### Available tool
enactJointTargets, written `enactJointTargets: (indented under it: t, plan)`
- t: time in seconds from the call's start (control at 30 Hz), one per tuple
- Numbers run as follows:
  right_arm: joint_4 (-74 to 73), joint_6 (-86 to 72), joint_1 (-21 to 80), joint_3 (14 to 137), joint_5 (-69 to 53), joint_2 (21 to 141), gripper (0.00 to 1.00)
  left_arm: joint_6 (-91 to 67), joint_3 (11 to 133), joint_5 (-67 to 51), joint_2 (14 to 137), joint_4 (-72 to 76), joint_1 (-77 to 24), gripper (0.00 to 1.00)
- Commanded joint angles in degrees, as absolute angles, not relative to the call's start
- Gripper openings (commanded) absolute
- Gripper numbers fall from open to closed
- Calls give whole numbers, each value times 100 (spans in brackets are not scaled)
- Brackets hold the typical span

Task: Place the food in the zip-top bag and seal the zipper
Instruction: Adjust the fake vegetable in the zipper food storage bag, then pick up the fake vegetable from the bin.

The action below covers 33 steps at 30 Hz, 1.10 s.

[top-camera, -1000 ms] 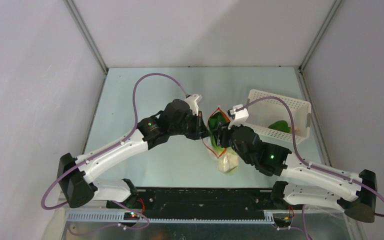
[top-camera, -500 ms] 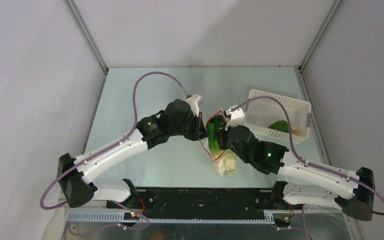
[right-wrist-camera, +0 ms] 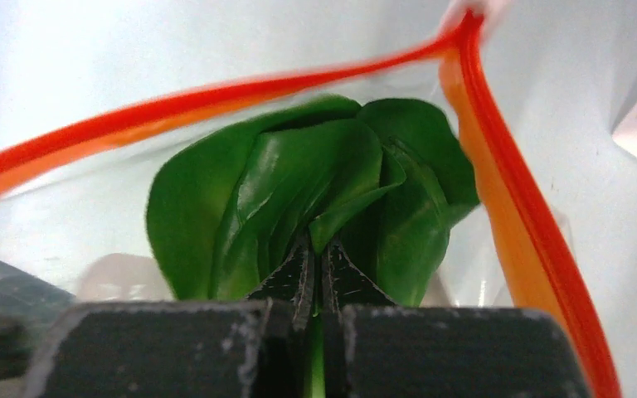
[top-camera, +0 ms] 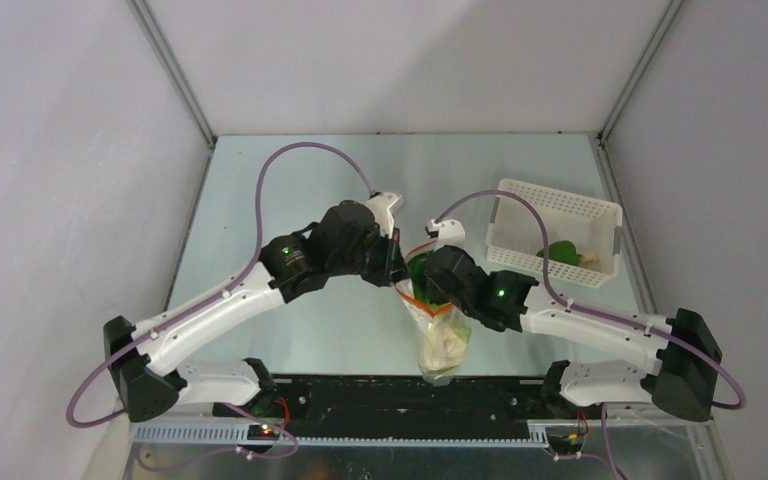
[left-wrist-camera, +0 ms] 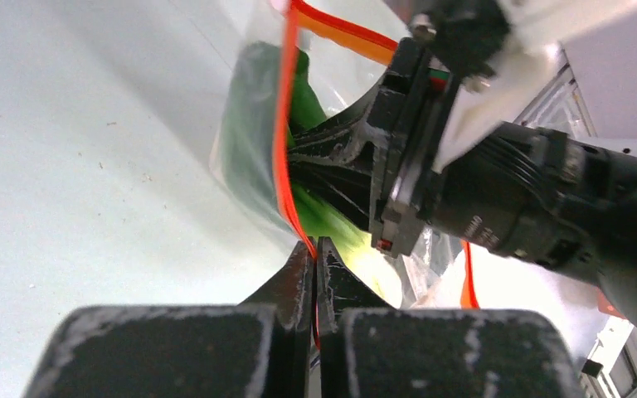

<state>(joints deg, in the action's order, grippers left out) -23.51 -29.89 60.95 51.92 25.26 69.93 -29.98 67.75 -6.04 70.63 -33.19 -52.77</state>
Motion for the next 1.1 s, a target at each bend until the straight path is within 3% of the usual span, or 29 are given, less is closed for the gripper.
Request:
enactJointTargets:
  t: [0.0,0.2,0.27,0.43,0.8,0.97,1.07]
  plan:
    - [-3695,-3343,5936,5138,2484,7027,0,-2760,7293,-397,6483,-2380,-5230,0]
    - [-3491,-3395,5805,5274,2638,6743,0,-2556,7245,-500,6266,-2323,-5242,0]
    - [-3117,-3143,5843,5334,2587,6526,11,-2541,7179,-471,6301,-2312,-5239,0]
    - [-2128,-2470,5890,5448,1821,5928,49,-2636,7082,-175,6531,-2275,-5239,0]
    - [-1284,-1992,5336,5450,785,4734,98,-2623,7276,372,6732,-2472,-5027,0]
    - [-1856,-2304,4503,5456,1345,4382,99,-2757,7140,188,6781,-2386,-4766,0]
    - [-2575,-2661,3405,5458,1731,4407,100,-2823,7083,130,6780,-2356,-4630,0]
